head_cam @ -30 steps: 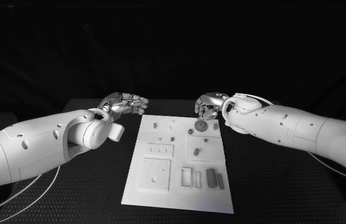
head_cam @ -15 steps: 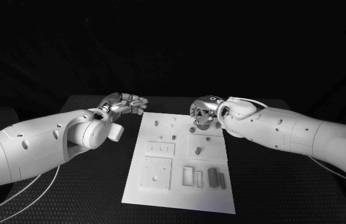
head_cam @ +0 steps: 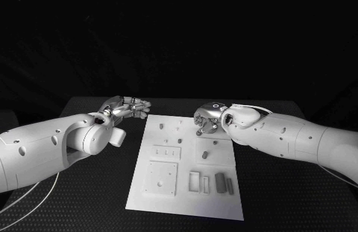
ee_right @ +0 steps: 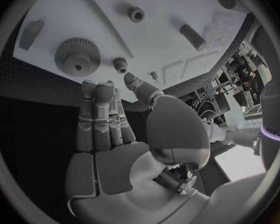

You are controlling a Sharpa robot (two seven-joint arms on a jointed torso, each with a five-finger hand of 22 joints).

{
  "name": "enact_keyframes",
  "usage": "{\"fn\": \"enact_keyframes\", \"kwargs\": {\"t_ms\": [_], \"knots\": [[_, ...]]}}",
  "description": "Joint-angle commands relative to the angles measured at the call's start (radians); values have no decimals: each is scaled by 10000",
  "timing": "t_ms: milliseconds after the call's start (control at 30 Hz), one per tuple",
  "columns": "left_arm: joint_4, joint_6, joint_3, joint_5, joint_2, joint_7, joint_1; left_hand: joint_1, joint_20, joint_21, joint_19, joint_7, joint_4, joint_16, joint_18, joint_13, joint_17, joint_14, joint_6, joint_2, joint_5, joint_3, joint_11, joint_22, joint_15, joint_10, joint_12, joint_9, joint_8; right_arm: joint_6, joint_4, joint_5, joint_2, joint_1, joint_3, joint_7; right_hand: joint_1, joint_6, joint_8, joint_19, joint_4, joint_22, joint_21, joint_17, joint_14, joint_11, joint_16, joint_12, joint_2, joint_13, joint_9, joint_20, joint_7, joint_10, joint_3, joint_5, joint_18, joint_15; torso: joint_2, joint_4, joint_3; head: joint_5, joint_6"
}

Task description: Assemble the parts on the task board

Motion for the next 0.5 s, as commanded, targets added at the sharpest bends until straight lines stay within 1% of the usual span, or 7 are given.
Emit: {"fn": "enact_keyframes", "kwargs": {"t_ms": [33, 233, 267, 333, 500], "knots": [[25, 159, 11, -38, -9, 76, 16, -96, -25, -23, -79, 65, -5, -9, -100, 11, -9, -58, -15, -6, -63, 10, 66, 156, 36, 5, -57, -10, -37, 51, 48, -337, 27, -11, 0, -36, -9, 96, -62, 7, 4, 257, 95, 22, -52, -37, 89, -64, -127, -13, -10, -53, 6, -10, -23, -57, 190, 21, 56, 17, 2, 3, -1], [-5, 292, 12, -21, 17, -15, 19, -141, -21, -27, -87, 70, 13, -17, -101, 11, -13, -72, -21, -27, -67, 9, 78, 156, 41, -12, -95, -13, -55, 0, -199, -226, 129, -81, -3, 52, -76, 106, -72, -8, 9, 255, 226, 45, -74, -33, 203, -64, -150, -22, -4, -70, -3, -24, -38, -57, 190, 25, 115, 24, 0, 3, 18], [-5, 303, 12, -20, 17, -17, 19, -155, -19, -30, -91, 71, 19, -20, -101, 12, -15, -77, -24, -35, -73, 8, 82, 156, 44, -18, -107, -14, -61, 18, -207, -238, 133, -94, -6, 36, -94, 109, -74, -8, 8, 255, 253, 50, -75, -33, 228, -64, -154, -23, -3, -74, -4, -26, -43, -55, 190, 25, 127, 30, -7, 6, 20], [-12, 317, 12, -13, 17, -22, 19, -166, -18, -32, -96, 72, 24, -23, -101, 12, -17, -84, -24, -39, -77, 11, 86, 156, 46, -22, -119, -15, -66, 59, -224, -270, 150, -109, -12, 13, -118, 112, -78, -12, 8, 253, 297, 57, -81, -32, 268, -65, -154, -27, -1, -82, -2, -33, -44, -53, 190, 24, 119, 26, -17, 15, -9], [-47, 325, 12, 5, 33, -26, 18, -171, -17, -34, -100, 72, 24, -26, -100, 12, -18, -89, -26, -46, -80, 14, 89, 157, 48, -28, -132, -16, -71, 186, -243, -467, 135, -142, -43, -97, -155, 107, -92, -22, 5, 250, 394, 72, -84, -19, 364, -82, -193, -46, 0, -101, -1, -96, -54, -54, 190, 37, 141, 14, -22, 6, -29]]}}
